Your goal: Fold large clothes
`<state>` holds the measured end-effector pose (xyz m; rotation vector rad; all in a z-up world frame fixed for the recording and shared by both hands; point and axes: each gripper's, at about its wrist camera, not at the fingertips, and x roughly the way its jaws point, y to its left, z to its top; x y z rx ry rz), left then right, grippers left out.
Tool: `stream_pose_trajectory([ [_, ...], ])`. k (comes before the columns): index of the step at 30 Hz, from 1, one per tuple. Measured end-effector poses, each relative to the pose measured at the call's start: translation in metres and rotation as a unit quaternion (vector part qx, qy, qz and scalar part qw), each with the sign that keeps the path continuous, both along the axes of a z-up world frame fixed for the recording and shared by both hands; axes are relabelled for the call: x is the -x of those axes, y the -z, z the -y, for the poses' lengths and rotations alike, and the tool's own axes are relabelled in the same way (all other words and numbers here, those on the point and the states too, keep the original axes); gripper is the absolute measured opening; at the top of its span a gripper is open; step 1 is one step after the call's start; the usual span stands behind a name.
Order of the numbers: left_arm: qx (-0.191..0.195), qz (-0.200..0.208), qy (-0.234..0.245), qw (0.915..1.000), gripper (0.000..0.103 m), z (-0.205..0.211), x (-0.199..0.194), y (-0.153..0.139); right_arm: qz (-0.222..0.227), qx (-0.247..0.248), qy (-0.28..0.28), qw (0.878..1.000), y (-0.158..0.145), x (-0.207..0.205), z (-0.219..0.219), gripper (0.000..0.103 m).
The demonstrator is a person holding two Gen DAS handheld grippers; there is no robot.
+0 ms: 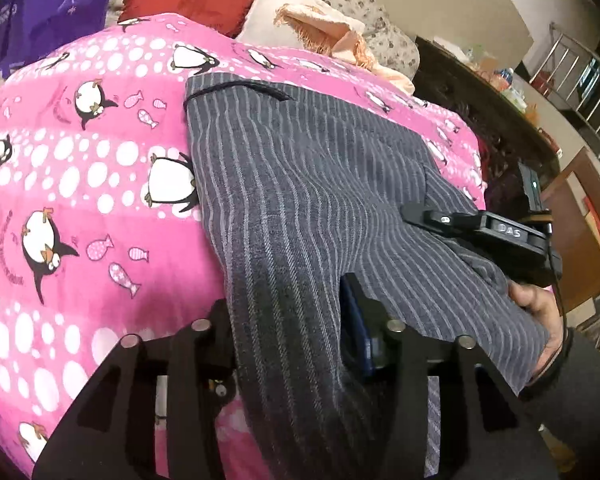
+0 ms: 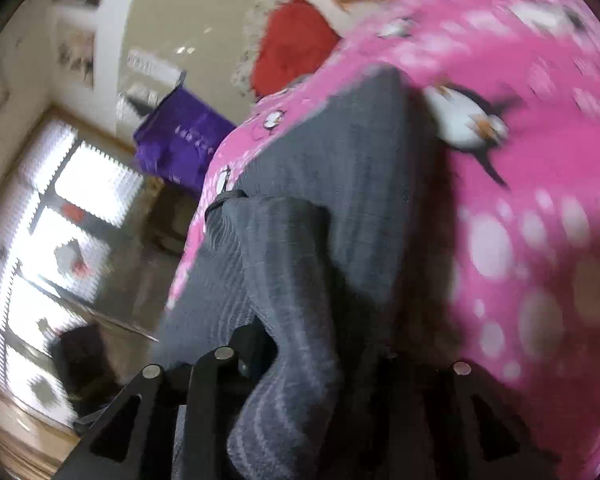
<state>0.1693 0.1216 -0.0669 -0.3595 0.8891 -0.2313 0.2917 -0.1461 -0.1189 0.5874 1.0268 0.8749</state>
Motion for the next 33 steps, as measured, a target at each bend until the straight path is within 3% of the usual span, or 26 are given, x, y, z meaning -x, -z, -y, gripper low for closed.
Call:
stream_pose_trajectory([
  [5, -0.017, 0.003, -0.009, 0.9998, 0.044, -0.013, 0.024, -0.023, 0.030, 0.030, 0.003, 0.999, -0.035, 0.024, 0.025, 0.033],
  [10, -0.050, 0.056, -0.026, 0.9968, 0.044, -0.013, 0.076, -0.057, 0.122, 0.087, 0.018, 0.989, -0.093, 0.082, 0.053, 0.033],
  [13, -0.059, 0.079, -0.013, 0.9950, 0.044, 0.006, 0.100, -0.072, 0.192, 0.144, 0.015, 0.971, -0.125, 0.140, 0.039, 0.033],
  [17, -0.088, 0.065, -0.002, 0.9940, 0.044, 0.036, 0.107, -0.064, 0.272, 0.174, -0.020, 0.946, -0.131, 0.205, 0.013, 0.027],
  [19, -0.088, 0.056, -0.003, 0.9946, 0.044, 0.041, 0.108, -0.053, 0.275, 0.197, -0.045, 0.940, -0.124, 0.218, -0.010, 0.007],
  [20, -0.095, 0.049, -0.006, 0.9942, 0.044, 0.043, 0.107, -0.043, 0.271, 0.214, -0.039, 0.938, -0.119, 0.219, -0.014, 0.003],
  [22, -0.090, 0.028, -0.022, 0.9953, 0.045, 0.042, 0.105, -0.026, 0.246, 0.260, -0.018, 0.934, -0.093, 0.210, -0.021, 0.003],
  [25, -0.073, 0.023, -0.039, 0.9963, 0.052, 0.036, 0.108, -0.004, 0.161, 0.260, -0.040, 0.951, -0.041, 0.195, -0.025, 0.001],
  [26, -0.076, 0.022, -0.046, 0.9957, 0.062, 0.035, 0.110, 0.002, 0.159, 0.250, -0.039, 0.954, -0.031, 0.197, -0.025, 0.001],
  [27, -0.077, 0.014, -0.054, 0.9955, 0.067, 0.033, 0.110, 0.010, 0.160, 0.241, -0.029, 0.957, -0.027, 0.200, -0.023, 0.001],
  [30, 0.016, -0.014, -0.063, 0.9978, 0.073, 0.011, 0.107, 0.027, 0.160, 0.237, -0.013, 0.958, -0.026, 0.207, -0.021, 0.001],
  [33, -0.013, 0.004, -0.062, 0.9980, 0.074, 0.018, 0.111, 0.023, 0.170, 0.219, -0.007, 0.961, -0.022, 0.212, -0.013, 0.001],
])
